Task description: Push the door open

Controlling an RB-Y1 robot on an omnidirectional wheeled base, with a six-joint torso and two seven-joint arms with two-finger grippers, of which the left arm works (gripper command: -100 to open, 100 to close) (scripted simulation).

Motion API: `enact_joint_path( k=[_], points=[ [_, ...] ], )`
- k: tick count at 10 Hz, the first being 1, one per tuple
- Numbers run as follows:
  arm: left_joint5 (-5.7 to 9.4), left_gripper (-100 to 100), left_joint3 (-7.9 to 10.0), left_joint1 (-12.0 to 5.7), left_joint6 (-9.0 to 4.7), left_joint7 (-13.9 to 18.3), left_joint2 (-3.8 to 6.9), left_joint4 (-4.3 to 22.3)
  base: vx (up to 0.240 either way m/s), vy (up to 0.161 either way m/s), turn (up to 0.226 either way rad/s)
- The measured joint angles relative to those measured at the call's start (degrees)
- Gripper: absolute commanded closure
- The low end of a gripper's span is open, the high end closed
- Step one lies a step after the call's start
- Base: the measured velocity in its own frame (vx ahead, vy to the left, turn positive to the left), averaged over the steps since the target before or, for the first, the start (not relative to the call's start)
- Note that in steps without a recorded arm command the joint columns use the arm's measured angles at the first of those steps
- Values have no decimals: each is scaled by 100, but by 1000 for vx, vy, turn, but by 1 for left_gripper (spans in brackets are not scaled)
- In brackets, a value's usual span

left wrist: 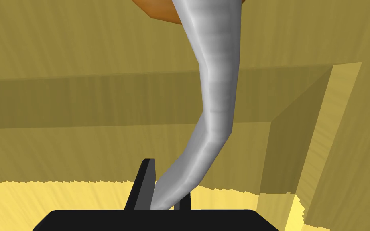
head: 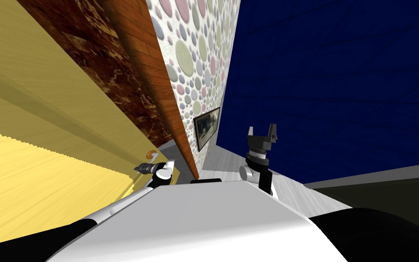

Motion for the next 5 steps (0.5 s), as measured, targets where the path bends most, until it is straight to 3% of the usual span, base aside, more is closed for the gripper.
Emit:
enact_joint_path(
  k=[1,2,5],
  points=[
    [1,100,4,-29,-70,35,87,158,-5,9,-26],
    [9,100,14,20,18,-18,-52,-129,3,5,17],
    [3,100,5,3,-21,18,13,10,2,2,9]
  ],
)
